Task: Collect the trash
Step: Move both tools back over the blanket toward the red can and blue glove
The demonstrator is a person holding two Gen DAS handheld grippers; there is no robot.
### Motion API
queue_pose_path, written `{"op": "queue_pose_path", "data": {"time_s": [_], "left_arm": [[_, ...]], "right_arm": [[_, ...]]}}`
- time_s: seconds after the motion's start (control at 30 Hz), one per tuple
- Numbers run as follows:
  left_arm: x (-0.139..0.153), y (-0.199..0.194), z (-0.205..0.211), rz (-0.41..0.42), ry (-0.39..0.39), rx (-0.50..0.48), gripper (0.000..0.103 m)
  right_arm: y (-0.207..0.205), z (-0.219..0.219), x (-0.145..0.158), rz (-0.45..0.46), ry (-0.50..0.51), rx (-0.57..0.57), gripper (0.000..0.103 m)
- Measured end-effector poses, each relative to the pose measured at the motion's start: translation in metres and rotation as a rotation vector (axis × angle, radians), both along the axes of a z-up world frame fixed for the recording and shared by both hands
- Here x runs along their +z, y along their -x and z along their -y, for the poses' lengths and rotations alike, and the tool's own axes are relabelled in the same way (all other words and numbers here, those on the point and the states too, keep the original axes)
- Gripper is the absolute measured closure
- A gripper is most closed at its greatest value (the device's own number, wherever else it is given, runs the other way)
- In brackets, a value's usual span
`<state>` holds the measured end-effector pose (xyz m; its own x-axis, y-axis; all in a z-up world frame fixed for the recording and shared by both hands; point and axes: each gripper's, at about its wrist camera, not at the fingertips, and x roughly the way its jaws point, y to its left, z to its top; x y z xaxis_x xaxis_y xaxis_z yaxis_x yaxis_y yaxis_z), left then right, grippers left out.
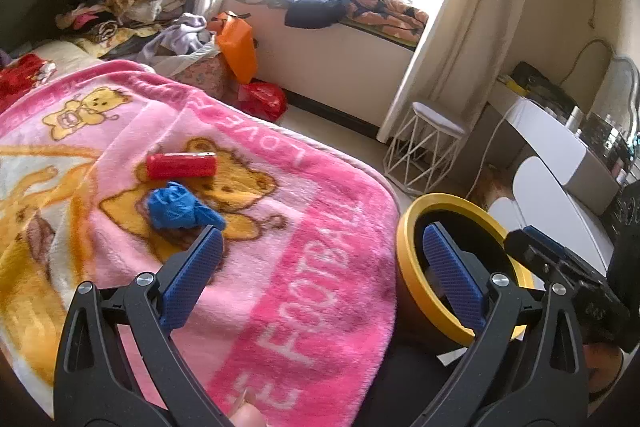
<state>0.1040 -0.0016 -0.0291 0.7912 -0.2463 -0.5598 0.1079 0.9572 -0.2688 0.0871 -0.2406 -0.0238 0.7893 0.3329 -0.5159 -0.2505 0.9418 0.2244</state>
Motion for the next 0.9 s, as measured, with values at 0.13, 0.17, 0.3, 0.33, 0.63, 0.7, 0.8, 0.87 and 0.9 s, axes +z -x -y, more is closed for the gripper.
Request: {"op": "queue_pose_path", "data": {"time_s": [0.13, 0.17, 0.3, 0.33, 0.63, 0.7, 0.8, 0.87, 0.9], "left_arm": [[-0.001, 0.0, -0.014, 0.001, 0.005, 0.029, 0.011], [-0.002, -0.001, -0.018, 0.0, 0.006, 0.038, 0.011], [-0.003, -0.002, -0.03, -0.003, 0.017, 0.066, 0.011], [-0.004, -0.002, -0.034, -0.004, 0.02, 0.074, 0.011], [-0.008, -0.002, -0.064, -0.013, 0.037, 0.142, 0.011], [-0.009, -0.002, -0.071, -0.017, 0.04, 0.158, 0.011], [-0.01, -0.003, -0.081, -0.022, 0.042, 0.184, 0.011], [-0.011, -0.005, -0.087, -0.024, 0.042, 0.197, 0.011], [-0.012, -0.005, -0.09, -0.025, 0.041, 0.206, 0.011]], "right_arm": [[-0.001, -0.012, -0.002, -0.003, 0.016, 0.028, 0.008], [-0.001, -0.016, -0.002, -0.003, 0.02, 0.036, 0.008], [-0.005, -0.03, -0.005, -0.009, 0.035, 0.065, 0.008], [-0.006, -0.034, -0.005, -0.008, 0.038, 0.072, 0.008], [-0.015, -0.067, -0.002, 0.004, 0.073, 0.144, 0.008], [-0.018, -0.075, -0.001, 0.004, 0.08, 0.16, 0.008], [-0.022, -0.084, -0.002, 0.005, 0.09, 0.181, 0.008], [-0.025, -0.092, -0.002, 0.011, 0.1, 0.199, 0.008], [-0.026, -0.097, -0.002, 0.011, 0.106, 0.207, 0.008]]}}
